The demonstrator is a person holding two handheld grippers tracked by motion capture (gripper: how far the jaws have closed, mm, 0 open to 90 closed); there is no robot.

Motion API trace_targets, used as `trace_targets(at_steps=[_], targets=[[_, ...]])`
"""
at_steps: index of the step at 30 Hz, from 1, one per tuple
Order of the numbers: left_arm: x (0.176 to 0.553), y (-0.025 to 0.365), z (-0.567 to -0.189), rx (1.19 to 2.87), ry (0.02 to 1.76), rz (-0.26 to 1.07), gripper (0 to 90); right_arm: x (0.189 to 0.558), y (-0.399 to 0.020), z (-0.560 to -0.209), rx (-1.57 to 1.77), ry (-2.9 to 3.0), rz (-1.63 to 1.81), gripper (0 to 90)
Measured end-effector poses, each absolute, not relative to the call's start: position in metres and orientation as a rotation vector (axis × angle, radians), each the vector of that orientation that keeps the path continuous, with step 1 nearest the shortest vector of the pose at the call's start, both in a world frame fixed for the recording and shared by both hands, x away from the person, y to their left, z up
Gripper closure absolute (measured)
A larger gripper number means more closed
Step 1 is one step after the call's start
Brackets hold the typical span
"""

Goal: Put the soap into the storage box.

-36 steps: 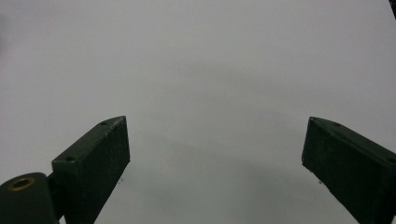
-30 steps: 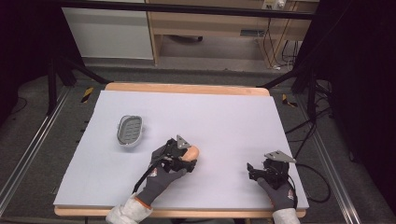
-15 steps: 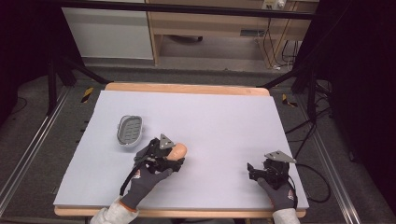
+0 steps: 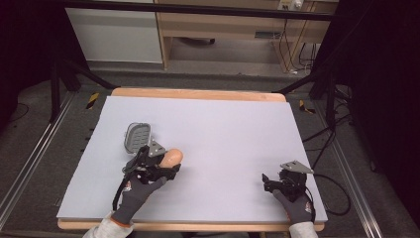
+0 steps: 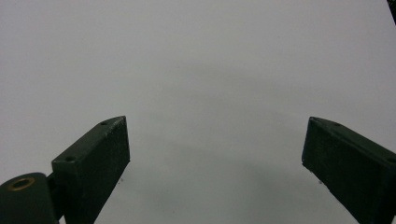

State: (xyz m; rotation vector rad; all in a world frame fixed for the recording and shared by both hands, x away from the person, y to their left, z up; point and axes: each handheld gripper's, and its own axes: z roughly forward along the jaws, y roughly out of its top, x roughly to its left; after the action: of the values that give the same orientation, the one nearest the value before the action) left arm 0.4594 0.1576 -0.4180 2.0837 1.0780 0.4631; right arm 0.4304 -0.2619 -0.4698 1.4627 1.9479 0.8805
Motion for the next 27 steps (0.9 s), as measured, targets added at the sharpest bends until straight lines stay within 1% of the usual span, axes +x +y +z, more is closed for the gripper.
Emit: trace_targets(at_steps=[27], targets=[[0.481, 0.209, -0.39, 1.92, 1.184, 0.535, 31.2, 0.431, -0.26, -0.47, 1.466, 1.952, 0.882, 7.9]])
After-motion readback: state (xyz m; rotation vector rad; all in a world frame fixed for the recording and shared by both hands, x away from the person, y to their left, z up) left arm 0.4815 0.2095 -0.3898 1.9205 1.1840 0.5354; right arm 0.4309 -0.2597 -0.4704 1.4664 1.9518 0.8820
